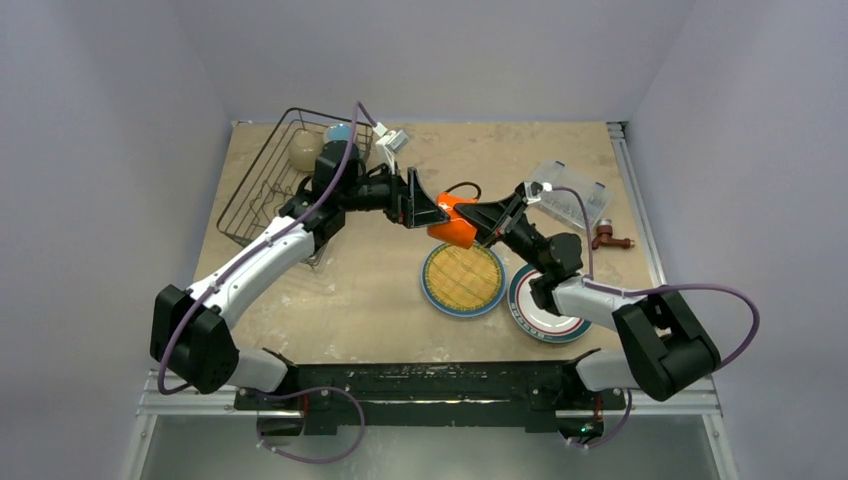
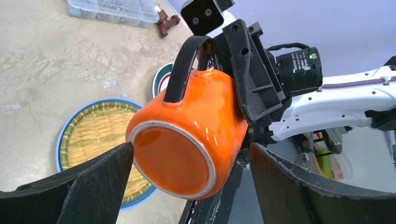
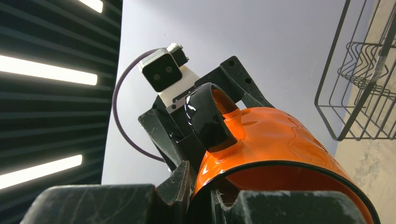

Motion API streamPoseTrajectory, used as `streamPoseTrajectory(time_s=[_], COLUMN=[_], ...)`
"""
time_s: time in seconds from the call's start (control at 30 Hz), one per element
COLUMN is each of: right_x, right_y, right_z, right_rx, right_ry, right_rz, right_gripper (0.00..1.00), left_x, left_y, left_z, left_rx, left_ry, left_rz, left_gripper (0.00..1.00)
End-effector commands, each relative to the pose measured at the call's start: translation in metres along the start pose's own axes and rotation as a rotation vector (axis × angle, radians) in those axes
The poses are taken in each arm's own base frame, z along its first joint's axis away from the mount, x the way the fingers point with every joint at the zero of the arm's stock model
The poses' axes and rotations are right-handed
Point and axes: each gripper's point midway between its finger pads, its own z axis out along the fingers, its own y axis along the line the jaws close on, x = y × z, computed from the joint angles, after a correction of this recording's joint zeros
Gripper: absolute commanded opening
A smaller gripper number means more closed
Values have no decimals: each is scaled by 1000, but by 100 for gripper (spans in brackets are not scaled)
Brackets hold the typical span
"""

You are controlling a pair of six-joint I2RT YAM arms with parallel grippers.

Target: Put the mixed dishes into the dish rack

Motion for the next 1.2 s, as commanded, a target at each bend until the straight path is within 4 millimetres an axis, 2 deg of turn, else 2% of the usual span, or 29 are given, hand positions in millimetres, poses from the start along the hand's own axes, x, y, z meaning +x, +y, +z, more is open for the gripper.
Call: streamPoseTrajectory(time_s=[0.0,0.2,0.33,0.4,0.57,0.67,0.9,1.17], right_x=[74,74,76,77,80,83,89,90], right_y=[113,115,121,120,120,123,131,127], right_z=[-22,-24,-24,-24,-21,-20,-22,-25], right_rx=[-458,-464,-472,-463,-469,-491,-510,-500], right_ry=[281,266,271,272,286,306,313,306], right_rz=[-156,-162,-170,-185,-178,-172,-197,-195], right_gripper=[0,0,0,0,0,0,0,0], left_x=[9,8,9,3,-6,-3,17,12], left_y=[-34,-30,19,36,44,33,-13,-32], left_z=[16,16,4,-6,-17,-12,15,15], left_rx=[246,217,-125,-247,-331,-262,113,240], left_ry=[61,57,33,4,-51,-26,105,54], left_rz=[-39,-26,40,90,144,132,-18,0], left_gripper=[91,90,94,95,97,97,97,99])
